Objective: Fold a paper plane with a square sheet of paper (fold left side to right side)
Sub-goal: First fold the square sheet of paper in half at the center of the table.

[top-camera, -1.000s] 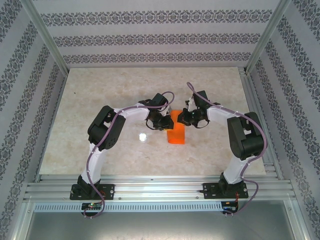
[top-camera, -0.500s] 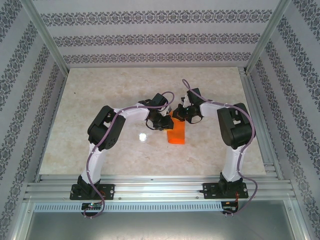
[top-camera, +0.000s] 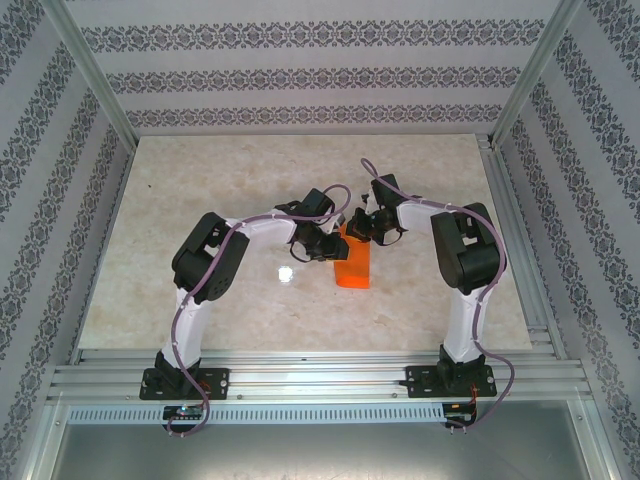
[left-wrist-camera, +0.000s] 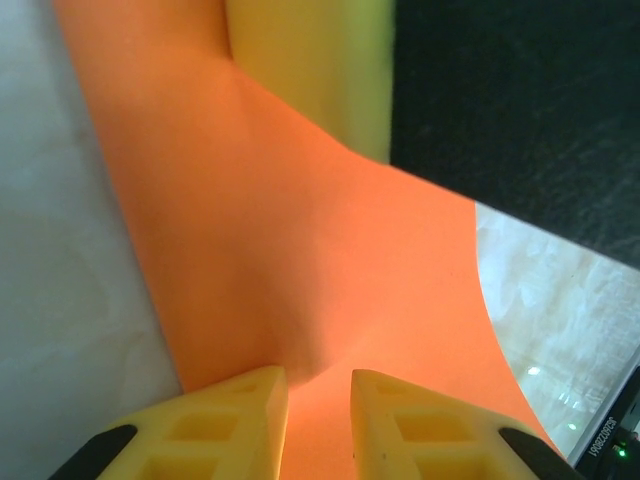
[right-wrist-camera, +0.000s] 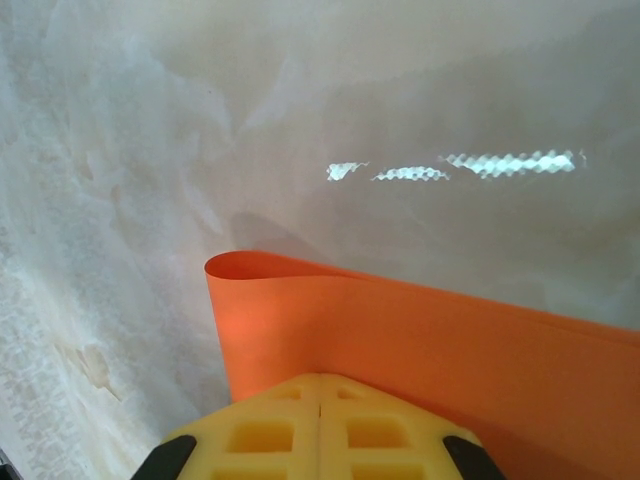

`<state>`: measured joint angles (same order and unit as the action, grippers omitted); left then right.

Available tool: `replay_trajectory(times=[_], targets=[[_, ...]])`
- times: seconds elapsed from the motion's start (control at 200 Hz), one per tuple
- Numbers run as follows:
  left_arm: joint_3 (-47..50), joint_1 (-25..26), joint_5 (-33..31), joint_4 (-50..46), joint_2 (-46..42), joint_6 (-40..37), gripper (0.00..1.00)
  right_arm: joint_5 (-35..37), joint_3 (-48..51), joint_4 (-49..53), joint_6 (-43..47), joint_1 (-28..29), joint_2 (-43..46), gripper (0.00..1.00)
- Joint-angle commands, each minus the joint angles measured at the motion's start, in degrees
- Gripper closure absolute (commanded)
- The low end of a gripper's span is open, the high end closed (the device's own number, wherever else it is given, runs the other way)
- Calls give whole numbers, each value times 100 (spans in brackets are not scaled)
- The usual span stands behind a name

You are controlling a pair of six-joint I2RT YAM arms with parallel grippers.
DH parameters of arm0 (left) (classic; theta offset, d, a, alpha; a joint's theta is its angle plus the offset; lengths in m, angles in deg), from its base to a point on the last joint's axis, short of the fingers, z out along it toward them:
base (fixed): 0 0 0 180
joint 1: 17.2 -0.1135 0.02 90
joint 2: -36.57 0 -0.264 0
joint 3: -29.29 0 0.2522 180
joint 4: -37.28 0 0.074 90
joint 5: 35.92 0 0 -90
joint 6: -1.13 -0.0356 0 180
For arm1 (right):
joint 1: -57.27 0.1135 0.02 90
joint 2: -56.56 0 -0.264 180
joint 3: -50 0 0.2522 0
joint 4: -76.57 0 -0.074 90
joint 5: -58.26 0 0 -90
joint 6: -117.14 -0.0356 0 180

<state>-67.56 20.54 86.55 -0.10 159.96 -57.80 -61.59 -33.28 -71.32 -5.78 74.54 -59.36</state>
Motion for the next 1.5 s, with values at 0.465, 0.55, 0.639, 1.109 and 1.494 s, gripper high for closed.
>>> replay_trajectory(times=[0.465, 0.55, 0.639, 1.109, 1.494], targets=[[761, 469, 633, -792, -259, -923, 74, 719, -53, 369, 194, 76, -379, 95], [794, 539, 675, -769, -281, -983, 73, 718, -71, 377, 192, 74, -384, 95], [812, 626, 719, -745, -320, -1017, 72, 724, -87, 391, 191, 78, -390, 95], [1192, 954, 933, -419, -648, -953, 67, 769, -133, 475, 257, 74, -400, 95], [1311, 1069, 1024, -293, -854, -1004, 64, 840, -185, 582, 319, 83, -413, 99]])
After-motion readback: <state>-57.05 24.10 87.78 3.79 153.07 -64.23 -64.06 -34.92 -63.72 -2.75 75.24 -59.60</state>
